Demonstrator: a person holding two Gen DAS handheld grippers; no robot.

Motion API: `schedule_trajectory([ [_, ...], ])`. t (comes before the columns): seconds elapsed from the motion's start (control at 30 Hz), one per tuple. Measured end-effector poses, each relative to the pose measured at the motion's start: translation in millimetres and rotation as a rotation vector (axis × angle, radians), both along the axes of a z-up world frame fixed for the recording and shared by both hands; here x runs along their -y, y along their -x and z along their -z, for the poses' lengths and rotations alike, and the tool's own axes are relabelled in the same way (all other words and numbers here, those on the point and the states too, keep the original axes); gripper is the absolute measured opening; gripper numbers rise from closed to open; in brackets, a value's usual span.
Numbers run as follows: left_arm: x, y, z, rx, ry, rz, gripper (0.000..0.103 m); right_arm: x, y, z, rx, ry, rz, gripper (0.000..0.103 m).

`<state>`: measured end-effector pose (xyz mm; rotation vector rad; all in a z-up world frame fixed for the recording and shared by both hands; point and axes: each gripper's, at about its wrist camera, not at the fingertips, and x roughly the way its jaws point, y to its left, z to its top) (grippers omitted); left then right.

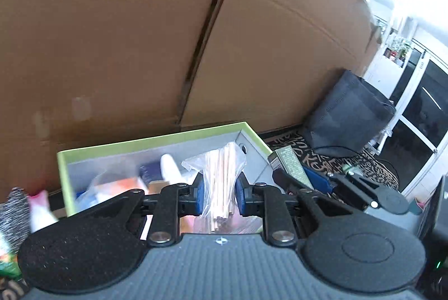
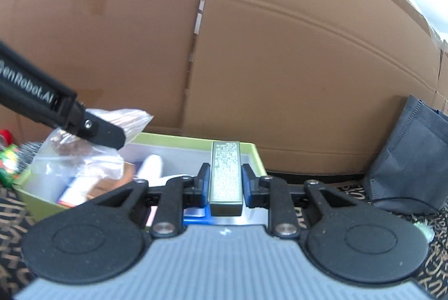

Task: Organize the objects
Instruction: 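Carry the stick bag and tin into the green box and open both tools, then withdraw both tools from the green box back toward the pile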

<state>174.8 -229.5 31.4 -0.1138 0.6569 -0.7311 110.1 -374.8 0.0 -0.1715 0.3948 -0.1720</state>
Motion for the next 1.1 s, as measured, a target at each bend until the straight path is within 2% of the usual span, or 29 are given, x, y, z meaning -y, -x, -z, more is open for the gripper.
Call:
schedule_trajectory([
  [0.1, 13.0, -12.4, 6.8, -0.032, -0.002, 0.001, 0.022, 7.0, -13.8, 7.7, -0.015, 0.002, -0.011, 0.023],
  [0.2, 21.1, -20.8, 13.7, -0.032, 0.001, 0.001, 0.023, 8.4, -23.8, 17.0, -0.021, 0.027, -0.031, 0.023],
  [0.23, 20.2, -23.2, 16.1, -0.027, 0.005, 0.002, 0.034, 9.3, -25.5, 20.7, -0.026, 0.026, -0.041, 0.028],
  [0.27, 19.1, -23.8, 18.4, -0.032, 0.009, 0.005, 0.047, 11.0, -25.7, 23.6, -0.03, 0.015, -0.044, 0.044],
  [0.3, 16.1, -23.2, 20.9, -0.047, 0.01, -0.011, 0.074, 11.7, -23.2, 25.5, -0.026, 0.0, -0.04, 0.052],
  [0.33, 12.3, -21.3, 21.4, -0.039, 0.019, -0.032, 0.079, 11.7, -18.3, 26.8, -0.01, -0.013, -0.036, 0.063],
  [0.43, -2.5, -10.8, 19.8, 0.016, 0.041, -0.035, 0.079, 7.3, -0.8, 26.4, 0.032, -0.042, -0.032, 0.071],
  [0.63, -24.8, 3.2, 8.8, -0.014, 0.05, -0.071, 0.08, -2.3, 24.7, 7.5, 0.093, -0.079, -0.061, 0.091],
  [0.73, -37.8, 18.7, 2.5, -0.006, 0.023, -0.092, 0.081, -17.0, 39.2, -3.0, 0.122, -0.075, -0.075, 0.1],
  [0.83, -59.2, 36.6, 1.2, -0.001, -0.003, -0.115, 0.082, -32.1, 52.2, -8.7, 0.131, -0.075, -0.092, 0.103],
  [0.93, -93.3, 57.1, 10.2, 0.0, 0.019, -0.151, 0.087, -48.5, 67.5, -10.6, 0.126, -0.113, -0.143, 0.103],
  [1.1, -142.6, 86.1, 39.3, 0.005, 0.017, -0.238, 0.09, -85.2, 83.8, 4.3, 0.047, -0.198, -0.244, 0.103],
])
